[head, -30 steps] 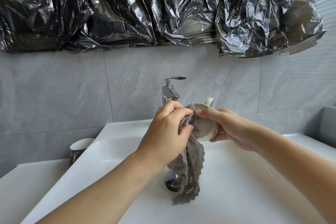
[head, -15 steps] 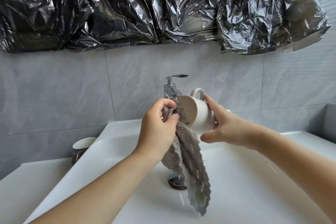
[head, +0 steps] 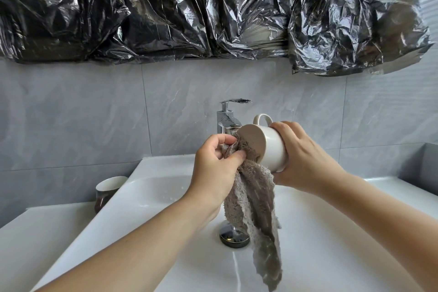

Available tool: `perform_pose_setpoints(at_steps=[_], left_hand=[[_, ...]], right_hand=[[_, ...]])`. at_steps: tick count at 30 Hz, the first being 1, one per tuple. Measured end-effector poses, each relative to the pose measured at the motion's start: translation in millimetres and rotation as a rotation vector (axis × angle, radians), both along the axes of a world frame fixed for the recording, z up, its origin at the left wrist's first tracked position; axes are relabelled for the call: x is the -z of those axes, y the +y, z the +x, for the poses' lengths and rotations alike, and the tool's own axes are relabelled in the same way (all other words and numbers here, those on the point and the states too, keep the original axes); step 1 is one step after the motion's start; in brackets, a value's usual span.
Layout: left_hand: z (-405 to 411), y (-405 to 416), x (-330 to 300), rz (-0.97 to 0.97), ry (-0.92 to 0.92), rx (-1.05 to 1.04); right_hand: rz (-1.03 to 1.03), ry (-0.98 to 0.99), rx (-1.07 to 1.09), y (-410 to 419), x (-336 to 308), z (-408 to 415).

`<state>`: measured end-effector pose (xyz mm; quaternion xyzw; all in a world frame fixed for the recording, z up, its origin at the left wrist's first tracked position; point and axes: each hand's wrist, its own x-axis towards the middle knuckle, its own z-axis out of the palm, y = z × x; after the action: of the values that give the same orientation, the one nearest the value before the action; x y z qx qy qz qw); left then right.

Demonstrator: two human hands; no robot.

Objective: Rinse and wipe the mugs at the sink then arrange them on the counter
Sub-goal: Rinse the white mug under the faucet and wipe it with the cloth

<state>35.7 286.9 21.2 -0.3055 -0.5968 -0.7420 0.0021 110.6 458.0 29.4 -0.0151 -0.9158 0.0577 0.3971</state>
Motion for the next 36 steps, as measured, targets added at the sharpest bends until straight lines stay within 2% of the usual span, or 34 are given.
perform_pose_setpoints(at_steps=[3, 11, 16, 20, 24, 28, 33, 36], left_hand=[[-1.9, 0.5, 2.8, -0.051, 0.063, -0.040], [-1.7, -2.1, -3.2, -0.204, 0.431, -0.274], [5.2, -3.3, -1.5, -0.178, 0.640, -0.230], [3.9, -6.7, -10.2, -0.069, 0.765, -0.271], [1.8, -11.1, -19.4, -0.054, 0.760, -0.411], [-1.6, -9.8, -19.5, -0.198, 0.672, -0.459], [5.5, -14.5, -15.6, -0.545, 0.597, -0.310], [14.7, -25.5, -18.4, -0.614, 0.506, -0.226]], right_hand=[[-0.004, 0.001, -0.047, 4.9, 2.3, -2.5], [0.047, 0.050, -0.036, 9.5, 1.3, -4.1], [0.057, 0.059, -0.052, 10.0, 4.6, -5.5], [0.125, 0.078, -0.105, 2.6, 2.1, -6.6], [0.199, 0.151, -0.093, -5.4, -5.0, -4.1], [0.195, 0.135, -0.072, -0.5, -3.2, -3.9], [0.160, 0.092, 0.010, 14.2, -3.6, 1.9], [0.166, 0.047, 0.033, 3.6, -3.1, 10.3]])
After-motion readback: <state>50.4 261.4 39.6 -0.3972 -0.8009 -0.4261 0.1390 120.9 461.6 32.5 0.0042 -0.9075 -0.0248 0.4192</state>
